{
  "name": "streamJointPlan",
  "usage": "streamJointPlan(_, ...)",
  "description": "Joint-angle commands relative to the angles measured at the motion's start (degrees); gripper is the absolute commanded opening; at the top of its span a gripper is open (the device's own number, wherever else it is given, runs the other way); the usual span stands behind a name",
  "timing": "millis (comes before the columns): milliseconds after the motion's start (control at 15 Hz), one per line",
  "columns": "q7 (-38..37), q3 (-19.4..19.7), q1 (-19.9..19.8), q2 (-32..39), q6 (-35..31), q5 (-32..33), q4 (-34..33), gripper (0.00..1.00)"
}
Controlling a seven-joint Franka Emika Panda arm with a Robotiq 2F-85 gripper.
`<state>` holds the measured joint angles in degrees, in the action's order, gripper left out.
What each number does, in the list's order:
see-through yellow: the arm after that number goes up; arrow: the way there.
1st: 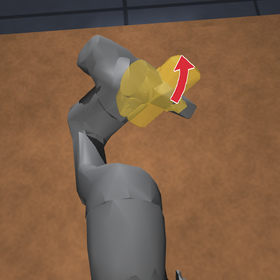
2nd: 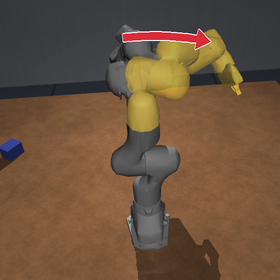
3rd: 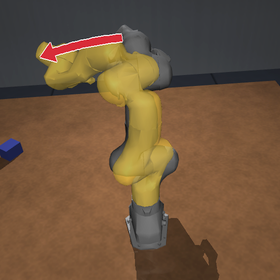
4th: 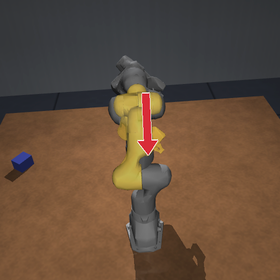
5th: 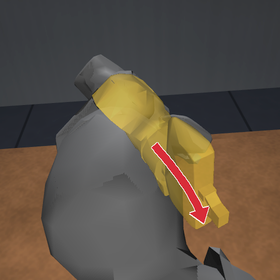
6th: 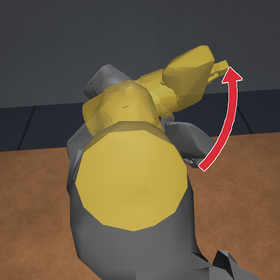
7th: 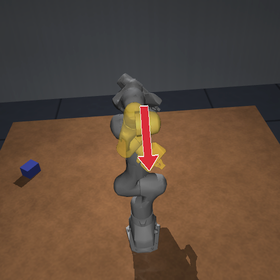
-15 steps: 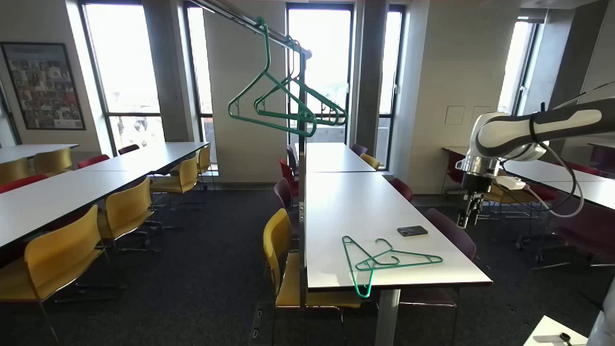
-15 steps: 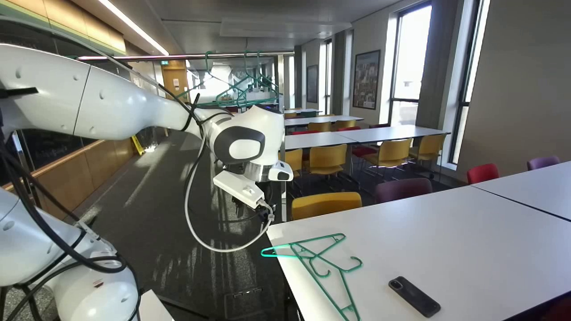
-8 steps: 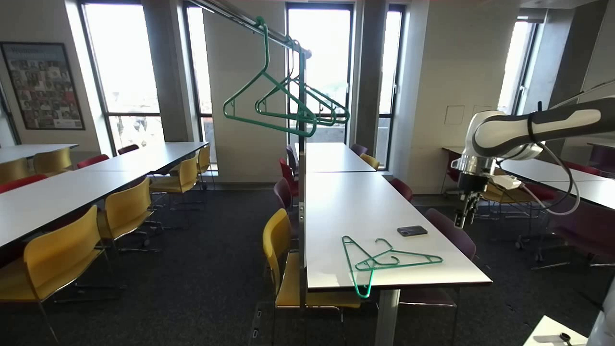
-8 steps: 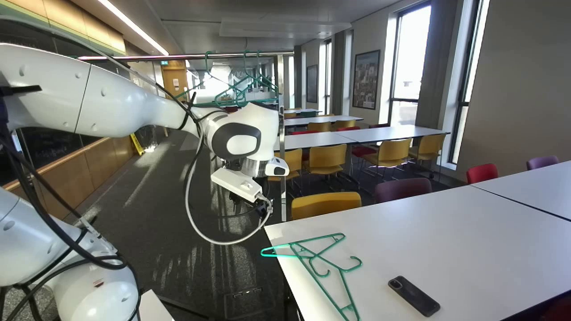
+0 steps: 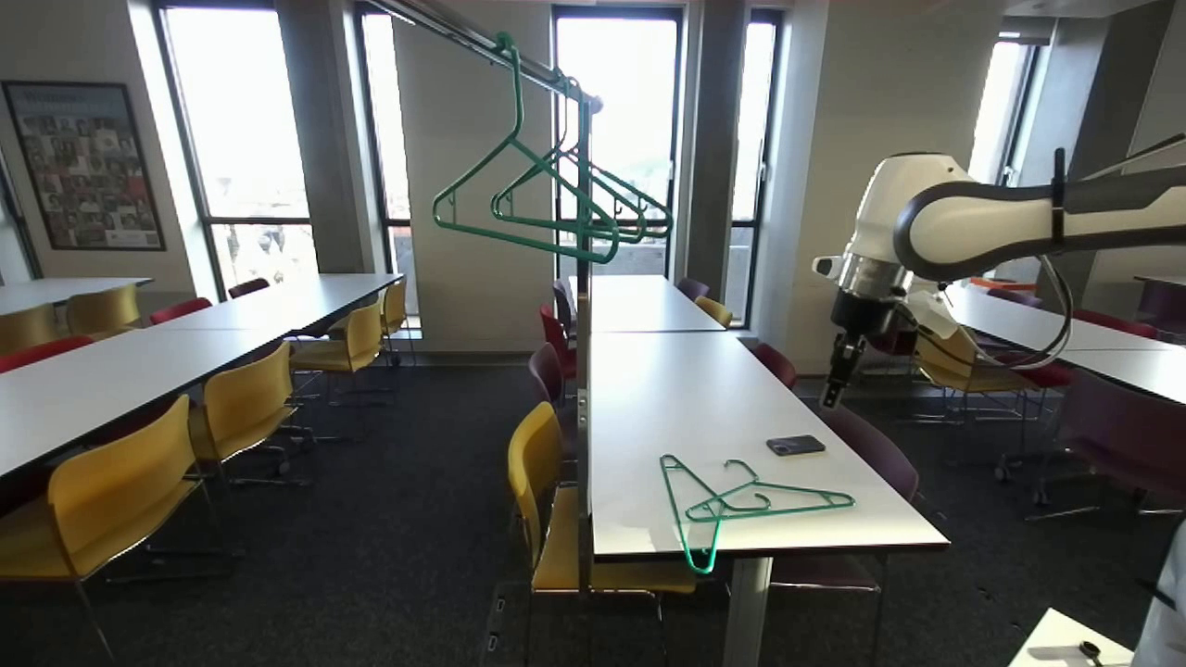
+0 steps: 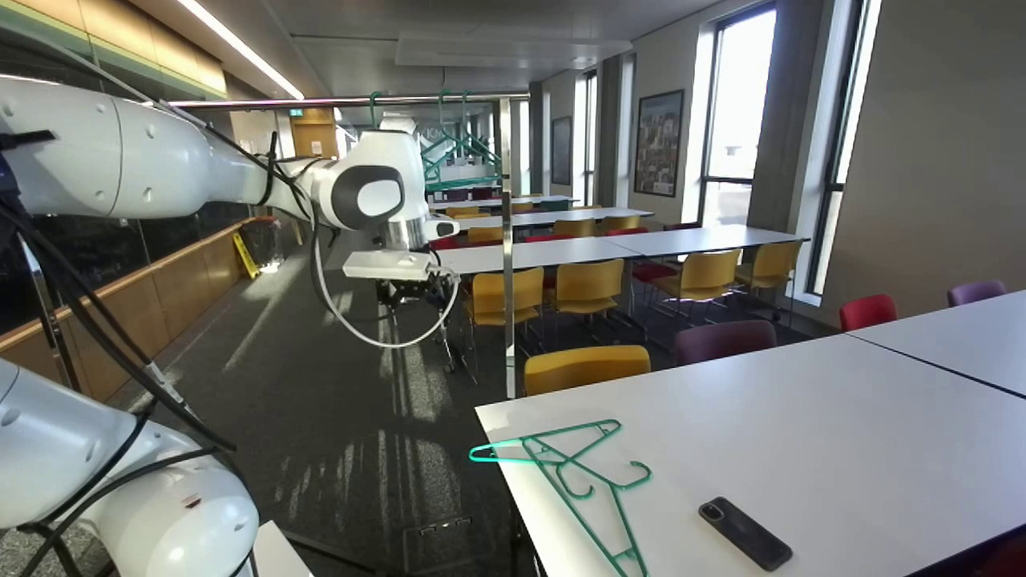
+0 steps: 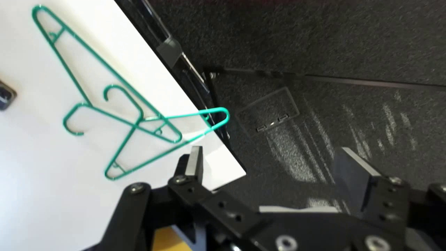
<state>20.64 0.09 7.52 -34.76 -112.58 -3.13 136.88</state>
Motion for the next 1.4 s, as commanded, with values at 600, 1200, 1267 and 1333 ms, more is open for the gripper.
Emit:
streamJointPlan(600, -2.1, 1.1, 3.7, -3.2, -24.3, -4.4, 1.2, 1.0)
streamJointPlan(1200, 2.1, 0.1, 2.9, -0.6, -27.6, 3.8, -3.1, 1.0)
streamJointPlan(1267, 3.2, 0.0, 3.1, 0.9, -27.9, 5.6, -5.3, 1.0)
streamJointPlan(1333, 4.6, 0.1, 3.5, 2.9, -28.6, 7.0, -7.7, 1.0)
